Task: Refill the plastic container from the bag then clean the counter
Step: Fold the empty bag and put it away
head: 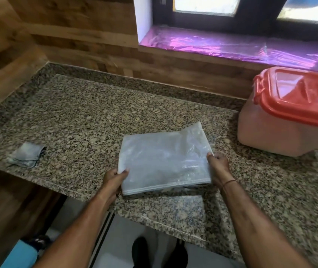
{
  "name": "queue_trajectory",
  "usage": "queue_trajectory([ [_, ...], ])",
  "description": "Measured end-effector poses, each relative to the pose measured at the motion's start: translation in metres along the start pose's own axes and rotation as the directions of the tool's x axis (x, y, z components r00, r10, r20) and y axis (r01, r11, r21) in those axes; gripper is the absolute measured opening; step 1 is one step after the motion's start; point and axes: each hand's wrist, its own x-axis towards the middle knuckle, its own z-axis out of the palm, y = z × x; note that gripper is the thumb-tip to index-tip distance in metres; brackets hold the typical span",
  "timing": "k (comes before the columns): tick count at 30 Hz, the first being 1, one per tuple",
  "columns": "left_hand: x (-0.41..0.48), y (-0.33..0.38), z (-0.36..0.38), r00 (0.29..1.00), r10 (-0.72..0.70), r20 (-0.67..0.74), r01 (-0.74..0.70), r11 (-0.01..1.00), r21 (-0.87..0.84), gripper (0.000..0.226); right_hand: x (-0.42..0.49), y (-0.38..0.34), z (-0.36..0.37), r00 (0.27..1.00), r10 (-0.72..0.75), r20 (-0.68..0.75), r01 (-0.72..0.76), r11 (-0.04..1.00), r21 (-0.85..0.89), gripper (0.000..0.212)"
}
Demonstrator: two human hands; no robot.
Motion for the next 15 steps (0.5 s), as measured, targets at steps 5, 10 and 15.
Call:
queue_trajectory([
  [5, -0.005, 0.004, -0.005, 0.991, 0.032, -0.131, -0.029, 0.999, 0.021, 0.016, 0.000, 0.012, -0.029, 0.968, -0.015, 0.249, 0.037, 0.996, -0.086, 0.021],
  [10, 0.002, 0.002, 0.000, 0.972, 0.091, -0.216, -0.060, 0.988, 0.145, 0.018, -0.023, 0.014, -0.034, 0.968, -0.213, 0.130, 0.248, 0.878, -0.409, 0.021],
  [15, -0.002, -0.004, 0.002, 0.948, 0.104, -0.302, -0.054, 0.984, 0.171, 0.019, -0.030, 0.034, -0.049, 0.964, 0.020, 0.266, 0.018, 0.990, -0.141, 0.030],
])
